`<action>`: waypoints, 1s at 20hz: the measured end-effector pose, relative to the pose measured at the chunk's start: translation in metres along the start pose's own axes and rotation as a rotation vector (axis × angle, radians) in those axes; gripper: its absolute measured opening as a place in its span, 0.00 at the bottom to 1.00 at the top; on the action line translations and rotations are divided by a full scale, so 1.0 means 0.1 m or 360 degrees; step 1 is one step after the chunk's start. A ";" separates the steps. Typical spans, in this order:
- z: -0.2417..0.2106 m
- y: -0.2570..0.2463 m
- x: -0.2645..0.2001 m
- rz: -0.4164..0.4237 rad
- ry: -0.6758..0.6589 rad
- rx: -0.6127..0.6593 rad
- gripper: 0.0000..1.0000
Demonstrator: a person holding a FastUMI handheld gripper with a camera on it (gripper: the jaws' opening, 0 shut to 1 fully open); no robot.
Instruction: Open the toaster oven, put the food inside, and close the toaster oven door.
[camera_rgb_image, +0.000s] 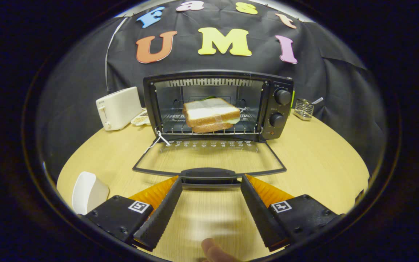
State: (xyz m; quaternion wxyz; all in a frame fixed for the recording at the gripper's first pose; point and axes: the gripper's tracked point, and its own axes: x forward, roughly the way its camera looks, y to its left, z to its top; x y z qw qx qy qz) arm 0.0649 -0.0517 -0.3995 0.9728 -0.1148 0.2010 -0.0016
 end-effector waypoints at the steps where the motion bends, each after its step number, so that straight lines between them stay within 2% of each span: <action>1: -0.02 0.01 -0.01 -0.0010 0.0000 -0.0030 1.00; 6: -0.35 0.03 0.14 -0.0025 0.0212 0.0085 1.00; 7: -0.28 0.02 0.14 -0.0029 0.0162 0.0091 1.00; 11: -0.32 0.02 0.21 -0.0087 0.0223 0.0030 1.00; 13: -0.29 0.04 0.20 -0.0084 0.0203 0.0109 1.00; 16: -0.27 0.04 0.18 -0.0091 0.0190 0.0100 1.00; 20: -0.12 0.03 0.05 -0.0105 0.0071 0.0041 1.00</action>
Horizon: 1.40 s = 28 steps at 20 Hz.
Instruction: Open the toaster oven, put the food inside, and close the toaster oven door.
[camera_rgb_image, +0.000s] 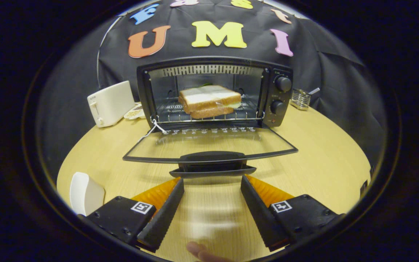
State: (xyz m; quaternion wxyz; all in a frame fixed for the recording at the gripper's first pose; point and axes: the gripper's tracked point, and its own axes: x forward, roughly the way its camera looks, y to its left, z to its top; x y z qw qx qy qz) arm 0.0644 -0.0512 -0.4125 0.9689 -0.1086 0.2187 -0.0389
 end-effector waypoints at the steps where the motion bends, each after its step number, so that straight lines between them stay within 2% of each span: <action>1: 0.07 -0.01 -0.04 -0.0002 -0.0050 -0.0023 1.00; 4: 0.23 -0.03 -0.19 0.0000 -0.0195 -0.0086 1.00; 8: 0.34 -0.02 -0.27 0.0041 -0.0274 -0.0041 1.00; 13: 0.75 -0.01 -0.29 0.0033 -0.0470 -0.0081 1.00; 19: 0.94 0.06 -0.34 0.0111 -0.0464 -0.0065 1.00; 24: 1.11 -0.01 -0.62 0.0105 -0.0494 -0.0075 1.00; 28: 1.40 -0.08 -1.04 0.0087 -0.0576 -0.0023 1.00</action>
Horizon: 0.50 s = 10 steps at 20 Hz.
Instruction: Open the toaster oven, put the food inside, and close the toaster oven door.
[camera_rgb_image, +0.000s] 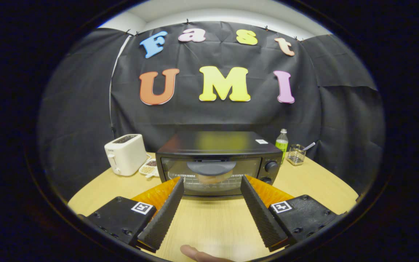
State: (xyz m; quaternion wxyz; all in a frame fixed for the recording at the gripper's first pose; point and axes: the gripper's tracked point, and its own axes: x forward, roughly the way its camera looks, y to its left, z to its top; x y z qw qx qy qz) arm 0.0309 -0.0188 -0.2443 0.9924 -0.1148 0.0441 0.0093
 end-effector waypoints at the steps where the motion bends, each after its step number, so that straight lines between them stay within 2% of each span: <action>1: 0.12 0.01 -0.10 0.0009 -0.0022 0.0011 1.00; 3: 0.33 -0.01 -0.30 0.0002 -0.0058 -0.0007 1.00; 6: 0.63 -0.12 -0.60 -0.0095 -0.0144 -0.0075 1.00; 10: 0.93 -0.02 -1.04 -0.0005 -0.0242 0.0060 1.00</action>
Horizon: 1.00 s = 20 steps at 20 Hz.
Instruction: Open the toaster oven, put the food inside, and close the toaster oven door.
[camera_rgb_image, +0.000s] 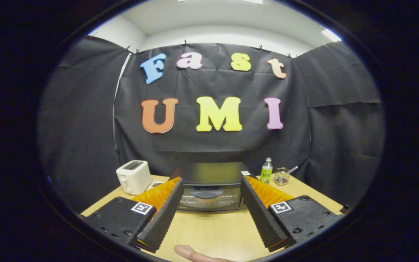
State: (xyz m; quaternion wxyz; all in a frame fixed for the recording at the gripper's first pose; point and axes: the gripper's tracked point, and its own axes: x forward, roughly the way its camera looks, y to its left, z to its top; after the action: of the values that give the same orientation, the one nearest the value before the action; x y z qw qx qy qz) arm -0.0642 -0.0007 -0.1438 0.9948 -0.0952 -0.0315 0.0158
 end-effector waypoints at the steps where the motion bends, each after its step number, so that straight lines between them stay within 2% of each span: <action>1: 0.05 0.00 -0.09 0.0016 0.0003 0.0035 1.00; 3: 0.28 0.01 -0.27 0.0044 -0.0062 0.0052 1.00; 7: 0.56 -0.05 -0.55 -0.0029 -0.0205 -0.0066 1.00; 11: 0.53 -0.11 -0.69 -0.0078 -0.0150 -0.0041 1.00; 14: 0.53 -0.19 -0.66 -0.0105 -0.0133 0.0015 1.00; 20: 0.43 -0.25 -0.60 -0.0128 -0.0093 -0.0014 1.00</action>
State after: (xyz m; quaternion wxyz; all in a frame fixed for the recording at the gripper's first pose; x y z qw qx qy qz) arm -0.1264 -0.0191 -0.1010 0.9929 -0.0977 -0.0643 -0.0215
